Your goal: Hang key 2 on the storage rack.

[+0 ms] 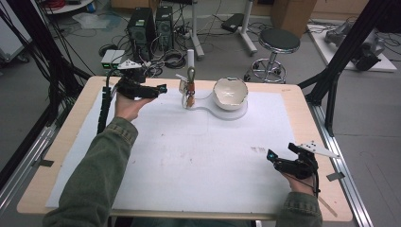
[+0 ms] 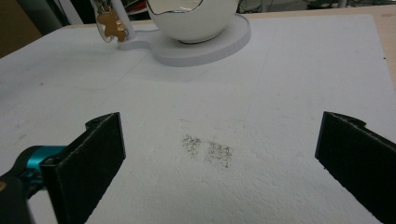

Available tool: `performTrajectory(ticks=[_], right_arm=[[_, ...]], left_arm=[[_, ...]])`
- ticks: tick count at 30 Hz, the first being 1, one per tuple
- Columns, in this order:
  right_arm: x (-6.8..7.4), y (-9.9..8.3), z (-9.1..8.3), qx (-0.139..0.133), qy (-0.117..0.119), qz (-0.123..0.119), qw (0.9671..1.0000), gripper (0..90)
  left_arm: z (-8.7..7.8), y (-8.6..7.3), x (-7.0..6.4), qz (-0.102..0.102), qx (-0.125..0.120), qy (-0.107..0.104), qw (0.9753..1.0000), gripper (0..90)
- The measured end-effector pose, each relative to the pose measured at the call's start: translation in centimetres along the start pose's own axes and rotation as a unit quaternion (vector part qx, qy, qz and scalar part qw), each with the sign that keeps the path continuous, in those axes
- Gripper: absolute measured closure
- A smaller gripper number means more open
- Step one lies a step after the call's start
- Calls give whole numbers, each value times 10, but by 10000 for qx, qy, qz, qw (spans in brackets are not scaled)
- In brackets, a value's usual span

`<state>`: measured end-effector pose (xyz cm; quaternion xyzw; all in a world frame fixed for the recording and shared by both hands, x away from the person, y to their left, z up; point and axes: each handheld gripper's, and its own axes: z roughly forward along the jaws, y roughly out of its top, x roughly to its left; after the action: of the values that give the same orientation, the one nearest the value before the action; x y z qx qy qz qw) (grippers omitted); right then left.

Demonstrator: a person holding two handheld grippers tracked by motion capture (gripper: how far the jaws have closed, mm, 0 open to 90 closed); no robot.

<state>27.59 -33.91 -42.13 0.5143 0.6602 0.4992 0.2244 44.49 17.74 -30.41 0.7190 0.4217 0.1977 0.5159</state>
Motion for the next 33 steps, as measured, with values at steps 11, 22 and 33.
performTrajectory(ticks=[11, 22, 33], right_arm=[[1, 0, 0, 6, -9, -12, 10000, 5], [2, 0, 1, 23, -4, 5, 10000, 5], [2, 0, 1, 15, -1, -4, 10000, 5]], left_arm=[[-16, -15, 3, 45, -54, 59, 10000, 17], [-29, -33, 8, 16, 15, 167, 9999, 17], [-43, -59, 13, -89, -6, 219, 9997, 17]])
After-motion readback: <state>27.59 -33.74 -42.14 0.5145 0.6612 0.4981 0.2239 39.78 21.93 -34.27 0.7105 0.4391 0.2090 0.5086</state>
